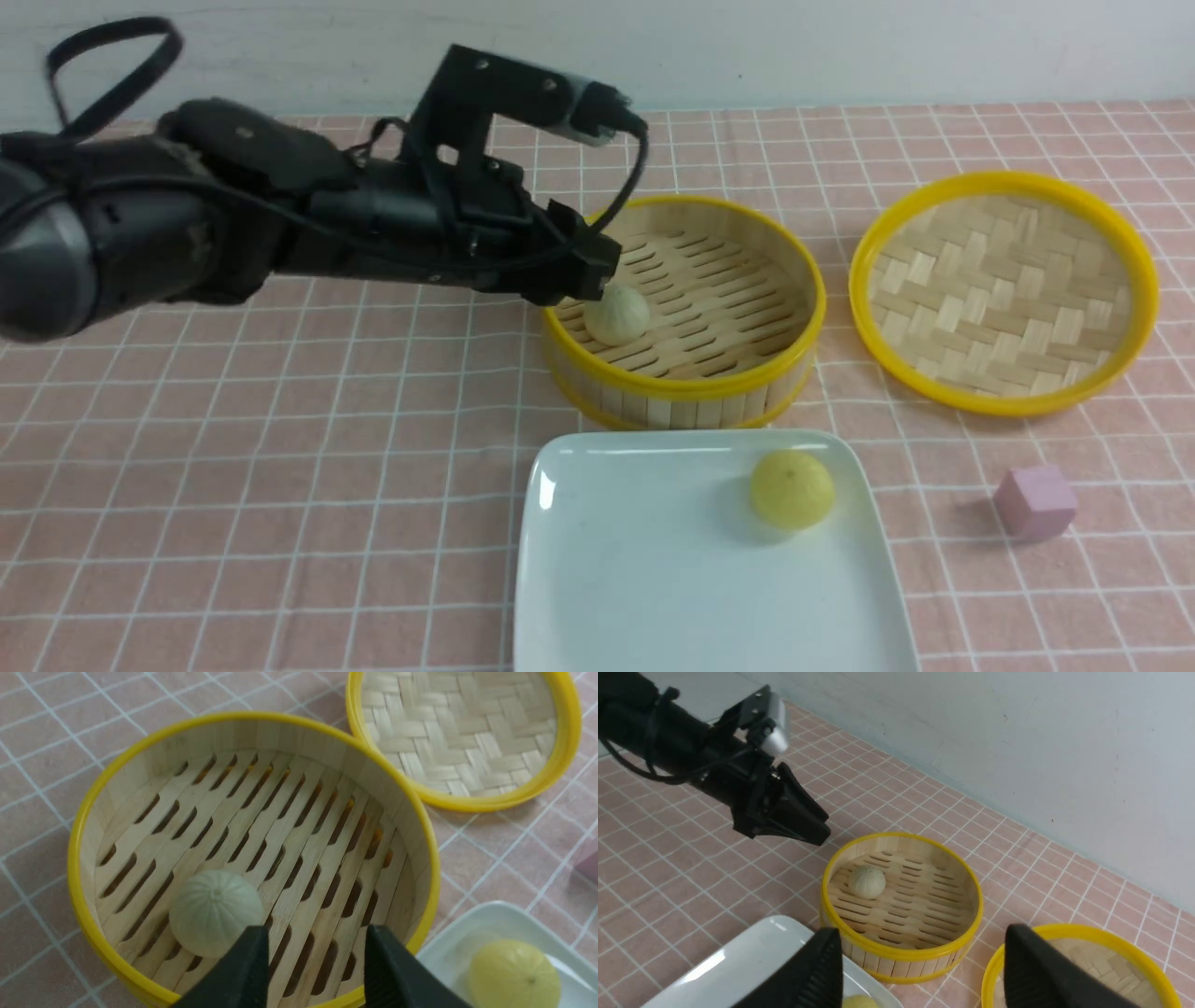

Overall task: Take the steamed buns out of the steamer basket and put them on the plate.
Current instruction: Use the left arm to grab the steamed stuffed bun that is closest to it

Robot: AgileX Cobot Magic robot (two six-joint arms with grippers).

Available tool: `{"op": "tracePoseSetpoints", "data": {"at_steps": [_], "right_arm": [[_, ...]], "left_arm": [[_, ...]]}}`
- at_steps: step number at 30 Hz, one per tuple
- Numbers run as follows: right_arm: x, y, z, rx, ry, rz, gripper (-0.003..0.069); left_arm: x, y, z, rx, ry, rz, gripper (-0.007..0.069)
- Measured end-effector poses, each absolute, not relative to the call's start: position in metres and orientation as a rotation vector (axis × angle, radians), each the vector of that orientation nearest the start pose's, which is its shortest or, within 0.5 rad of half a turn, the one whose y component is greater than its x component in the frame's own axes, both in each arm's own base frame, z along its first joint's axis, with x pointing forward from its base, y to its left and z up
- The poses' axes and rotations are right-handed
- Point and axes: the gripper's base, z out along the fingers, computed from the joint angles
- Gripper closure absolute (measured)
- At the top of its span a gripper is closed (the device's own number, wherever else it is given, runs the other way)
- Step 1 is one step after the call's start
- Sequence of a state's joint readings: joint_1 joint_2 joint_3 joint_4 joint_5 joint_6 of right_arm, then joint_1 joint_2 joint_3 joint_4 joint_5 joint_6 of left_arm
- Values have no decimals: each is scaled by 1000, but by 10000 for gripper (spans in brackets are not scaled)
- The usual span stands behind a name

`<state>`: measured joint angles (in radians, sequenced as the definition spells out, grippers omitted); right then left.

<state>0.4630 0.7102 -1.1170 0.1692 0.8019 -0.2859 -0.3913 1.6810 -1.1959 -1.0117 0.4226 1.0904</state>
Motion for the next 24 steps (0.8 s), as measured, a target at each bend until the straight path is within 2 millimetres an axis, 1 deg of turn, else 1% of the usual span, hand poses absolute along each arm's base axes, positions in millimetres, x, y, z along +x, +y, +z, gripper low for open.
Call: {"op": "tracePoseSetpoints", "data": {"at_steps": [2,7,12,15,16,20,22,24], "right_arm": [[91,58,446,-671,1776,314,195],[91,57,445,-680,1792,306,195],[91,56,444,-687,1798,274,195],[91,56,444,-687,1801,272,195],[91,55,444,-688,1801,266,195],[91,55,443,-690,1803,261,195],[92,55,443,-691,1805,257,195],[92,55,443,-691,1805,256,195]], "left_arm": [[347,-177,264,798,2126,-504,311],[367,-180,255,882,2202,-399,311],[383,-184,249,920,2212,-343,285],[387,-185,246,918,2214,-340,255],[388,-185,245,917,2214,-339,232],[390,-186,242,910,2222,-347,204],[391,-189,237,907,2231,-358,196],[392,-196,228,938,2224,-349,193]]}}
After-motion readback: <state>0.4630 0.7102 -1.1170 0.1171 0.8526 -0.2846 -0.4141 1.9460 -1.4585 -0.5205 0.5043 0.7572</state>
